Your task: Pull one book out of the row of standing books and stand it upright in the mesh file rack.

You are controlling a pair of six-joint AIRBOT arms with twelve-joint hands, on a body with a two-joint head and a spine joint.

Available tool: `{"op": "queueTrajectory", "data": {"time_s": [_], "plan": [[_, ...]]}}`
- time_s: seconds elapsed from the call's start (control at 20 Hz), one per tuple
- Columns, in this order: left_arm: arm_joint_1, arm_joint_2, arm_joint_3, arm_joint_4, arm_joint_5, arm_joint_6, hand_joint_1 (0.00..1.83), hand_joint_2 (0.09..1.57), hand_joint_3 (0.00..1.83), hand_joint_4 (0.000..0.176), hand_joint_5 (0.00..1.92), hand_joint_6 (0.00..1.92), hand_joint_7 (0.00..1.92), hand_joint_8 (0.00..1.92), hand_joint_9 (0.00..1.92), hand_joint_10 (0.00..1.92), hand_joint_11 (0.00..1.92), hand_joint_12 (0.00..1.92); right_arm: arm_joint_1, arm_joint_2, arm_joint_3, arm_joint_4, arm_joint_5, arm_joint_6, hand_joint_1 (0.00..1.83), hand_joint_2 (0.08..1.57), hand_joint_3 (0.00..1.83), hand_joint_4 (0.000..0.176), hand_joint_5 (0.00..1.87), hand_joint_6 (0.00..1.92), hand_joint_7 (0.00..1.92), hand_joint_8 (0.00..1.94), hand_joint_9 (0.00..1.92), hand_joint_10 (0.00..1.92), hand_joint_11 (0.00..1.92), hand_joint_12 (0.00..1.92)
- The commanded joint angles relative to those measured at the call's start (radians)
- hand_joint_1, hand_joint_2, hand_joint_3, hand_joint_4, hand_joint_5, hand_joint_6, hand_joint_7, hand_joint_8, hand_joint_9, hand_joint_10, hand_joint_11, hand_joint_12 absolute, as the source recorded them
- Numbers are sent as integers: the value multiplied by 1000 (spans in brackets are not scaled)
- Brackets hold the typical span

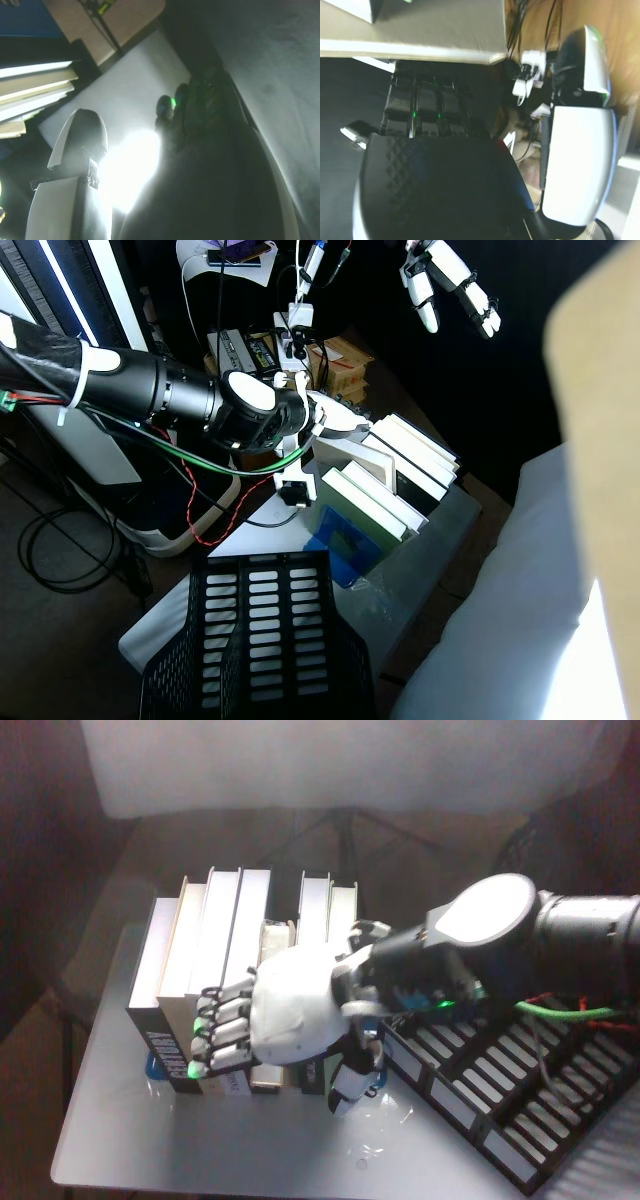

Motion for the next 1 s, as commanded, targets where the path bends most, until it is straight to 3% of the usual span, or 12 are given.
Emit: {"op": "queueTrajectory", "data": {"time_s": [0.0, 0.15, 0.25, 0.4, 0.45, 0.6, 0.65, 0.75, 0.8, 0.85, 0.9, 0.95], "plan": [[4, -2, 1, -38, -121, -6, 708, 1359, 0, 27, 150, 8, 46, 4, 0, 0, 0, 0, 13, 4, -2, 14, -9, -3, 874, 891, 0, 0, 0, 0, 0, 0, 0, 0, 0, 0], [17, -4, -4, -53, -134, -9, 658, 1366, 2, 39, 139, 1, 46, 1, 0, 0, 0, 0, 13, -3, 0, -52, -49, -3, 881, 905, 0, 14, 0, 0, 0, 0, 0, 0, 0, 0], [28, -6, -6, -64, -143, -16, 636, 1373, 5, 46, 123, 0, 20, 0, 0, 0, 0, 0, 12, -3, 10, -78, -63, -3, 884, 889, 0, 0, 0, 0, 0, 0, 0, 0, 0, 0], [30, -8, -6, -67, -147, -18, 674, 1371, 3, 34, 140, 7, 10, 2, 0, 0, 0, 0, -5, -28, 38, -95, -89, 1, 909, 921, 7, 0, 0, 0, 0, 0, 0, 0, 0, 0], [30, -8, -6, -67, -149, -19, 673, 1373, 4, 42, 140, 7, 15, 4, 0, 0, 0, 0, -8, -41, 47, -117, -92, 18, 887, 926, 8, 4, 0, 0, 0, 0, 0, 0, 0, 0], [30, -8, -7, -72, -155, -20, 672, 1378, 4, 32, 142, 6, 19, 3, 0, 0, 0, 0, -30, -69, 57, -255, -124, 93, 843, 936, 11, 0, 0, 0, 0, 0, 0, 0, 0, 0], [30, -8, -7, -72, -155, -20, 670, 1380, 4, 30, 139, 4, 21, 4, 0, 0, 0, 0, -37, -78, 60, -289, -135, 112, 838, 973, 0, 0, 53, 0, 69, 0, 81, 4, 0, 167], [30, -7, -6, -72, -157, -23, 668, 1384, 5, 34, 143, 5, 14, 0, 0, 0, 0, 0, -51, -89, 62, -302, -146, 119, 1052, 995, 0, 0, 356, 65, 437, 40, 430, 144, 0, 1193], [30, -7, -6, -72, -157, -23, 680, 1382, 3, 31, 144, 4, 10, 0, 0, 0, 0, 0, -58, -94, 62, -308, -150, 121, 1122, 993, 0, 0, 513, 114, 624, 81, 615, 243, 46, 1536], [30, -7, -6, -72, -157, -23, 682, 1377, 0, 20, 151, 7, 21, 5, 0, 0, 0, 0, -77, -109, 68, -321, -158, 127, 1329, 1079, 14, 0, 755, 818, 978, 700, 925, 1036, 517, 1721], [30, -7, -6, -72, -157, -23, 680, 1375, 0, 23, 152, 7, 23, 6, 0, 0, 0, 0, -81, -113, 71, -331, -161, 130, 1279, 1099, 19, 0, 946, 772, 1010, 1146, 1110, 1354, 873, 1857], [30, -8, -5, -72, -157, -24, 677, 1373, 0, 26, 156, 9, 38, 12, 0, 0, 0, 0, -86, -115, 74, -351, -162, 145, 1185, 1103, 22, 0, 978, 994, 1212, 1502, 1195, 1584, 1053, 1908]]}}
